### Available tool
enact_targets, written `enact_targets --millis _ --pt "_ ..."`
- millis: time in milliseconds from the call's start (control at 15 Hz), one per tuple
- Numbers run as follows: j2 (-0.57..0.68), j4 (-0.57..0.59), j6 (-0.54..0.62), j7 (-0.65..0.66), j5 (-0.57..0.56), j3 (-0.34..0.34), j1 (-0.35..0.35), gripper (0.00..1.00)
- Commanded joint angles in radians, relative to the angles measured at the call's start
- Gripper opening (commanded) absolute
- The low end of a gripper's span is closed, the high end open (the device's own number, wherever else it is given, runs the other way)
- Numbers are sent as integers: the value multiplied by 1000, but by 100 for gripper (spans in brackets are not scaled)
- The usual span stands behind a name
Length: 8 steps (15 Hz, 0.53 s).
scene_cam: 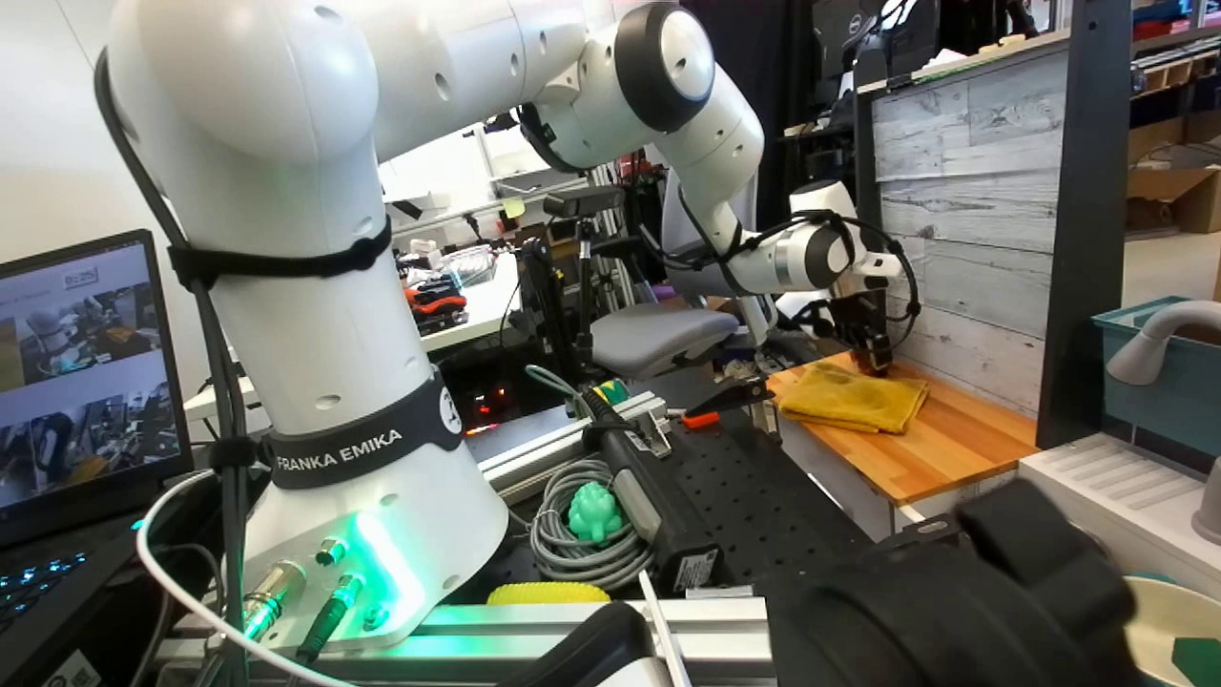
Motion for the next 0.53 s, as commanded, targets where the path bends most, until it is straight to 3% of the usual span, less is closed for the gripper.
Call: enact_targets --millis 0,333,467 --pt "77 107 -2 32 -23 -22 5 42" --pt "39 71 -8 23 -3 -24 13 4" --pt "-5 5 -2 21 -16 -43 30 1"
